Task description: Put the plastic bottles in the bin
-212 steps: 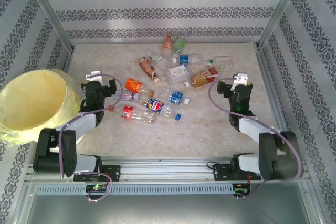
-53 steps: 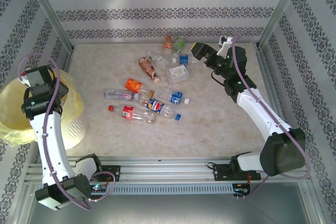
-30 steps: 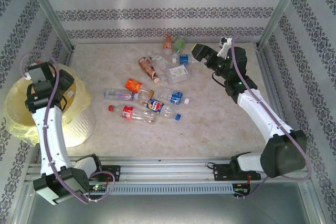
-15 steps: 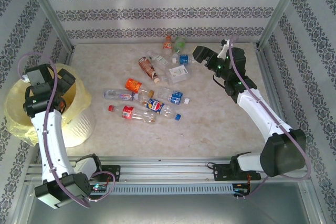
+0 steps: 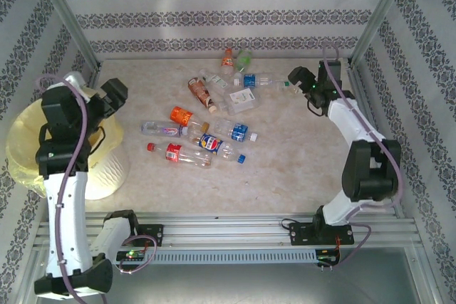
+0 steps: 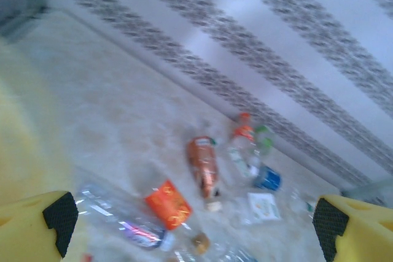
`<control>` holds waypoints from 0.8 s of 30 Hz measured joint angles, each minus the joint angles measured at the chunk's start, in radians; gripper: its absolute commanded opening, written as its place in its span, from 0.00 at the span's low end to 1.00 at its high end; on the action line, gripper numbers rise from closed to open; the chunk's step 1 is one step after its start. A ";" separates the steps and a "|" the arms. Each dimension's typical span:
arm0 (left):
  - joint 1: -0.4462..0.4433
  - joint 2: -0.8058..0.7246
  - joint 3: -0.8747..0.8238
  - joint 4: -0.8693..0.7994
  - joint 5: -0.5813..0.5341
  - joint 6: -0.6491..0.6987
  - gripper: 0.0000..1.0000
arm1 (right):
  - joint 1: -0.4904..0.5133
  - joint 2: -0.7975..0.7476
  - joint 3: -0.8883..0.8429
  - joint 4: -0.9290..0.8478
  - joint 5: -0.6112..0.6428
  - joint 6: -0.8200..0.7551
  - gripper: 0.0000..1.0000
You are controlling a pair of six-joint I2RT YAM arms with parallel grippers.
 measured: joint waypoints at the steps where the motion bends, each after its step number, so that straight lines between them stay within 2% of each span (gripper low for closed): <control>1: -0.036 0.015 0.000 0.019 0.008 -0.002 1.00 | -0.013 0.033 0.032 -0.019 0.000 0.012 0.98; 8: -0.337 0.197 -0.003 0.174 -0.036 -0.015 1.00 | -0.052 0.254 0.215 -0.139 0.030 0.171 0.98; 12: -0.451 0.304 -0.003 0.228 -0.074 -0.011 1.00 | -0.052 0.381 0.339 -0.208 0.049 0.246 0.98; 18: -0.485 0.412 0.002 0.232 -0.107 -0.008 1.00 | -0.065 0.568 0.618 -0.322 0.073 0.300 0.98; 24: -0.485 0.428 0.002 0.232 -0.137 0.001 1.00 | -0.078 0.726 0.892 -0.444 0.102 0.319 0.97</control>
